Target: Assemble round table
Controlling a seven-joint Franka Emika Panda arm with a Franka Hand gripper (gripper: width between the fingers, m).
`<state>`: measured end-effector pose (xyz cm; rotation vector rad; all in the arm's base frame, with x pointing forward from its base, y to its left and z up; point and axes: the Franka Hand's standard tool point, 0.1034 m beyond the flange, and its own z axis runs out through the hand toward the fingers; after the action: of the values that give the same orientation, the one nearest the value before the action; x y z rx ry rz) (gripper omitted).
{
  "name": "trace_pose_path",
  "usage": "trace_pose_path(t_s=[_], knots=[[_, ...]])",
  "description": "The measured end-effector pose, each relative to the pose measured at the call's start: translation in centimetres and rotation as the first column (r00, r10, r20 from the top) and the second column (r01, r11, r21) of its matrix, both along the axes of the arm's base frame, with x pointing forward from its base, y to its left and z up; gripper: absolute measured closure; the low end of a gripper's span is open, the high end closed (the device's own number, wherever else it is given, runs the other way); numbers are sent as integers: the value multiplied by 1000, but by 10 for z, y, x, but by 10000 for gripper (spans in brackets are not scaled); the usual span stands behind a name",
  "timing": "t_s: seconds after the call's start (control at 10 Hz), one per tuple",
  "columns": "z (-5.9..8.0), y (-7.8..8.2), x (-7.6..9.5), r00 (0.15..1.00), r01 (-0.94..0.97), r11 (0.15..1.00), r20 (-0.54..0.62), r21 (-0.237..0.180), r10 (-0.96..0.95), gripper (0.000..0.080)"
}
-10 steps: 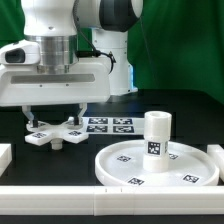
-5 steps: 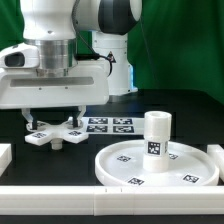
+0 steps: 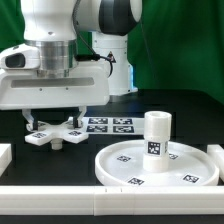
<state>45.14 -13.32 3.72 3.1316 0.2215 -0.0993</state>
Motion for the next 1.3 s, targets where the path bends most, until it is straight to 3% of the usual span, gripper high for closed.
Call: trace_pose_path(t_s=[1.2,1.3], knots=[[-9,2,-4,1000,-12,1000,-19,-2,12,154],[-9,2,-4,1000,-12,1000,-19,-2,12,322]])
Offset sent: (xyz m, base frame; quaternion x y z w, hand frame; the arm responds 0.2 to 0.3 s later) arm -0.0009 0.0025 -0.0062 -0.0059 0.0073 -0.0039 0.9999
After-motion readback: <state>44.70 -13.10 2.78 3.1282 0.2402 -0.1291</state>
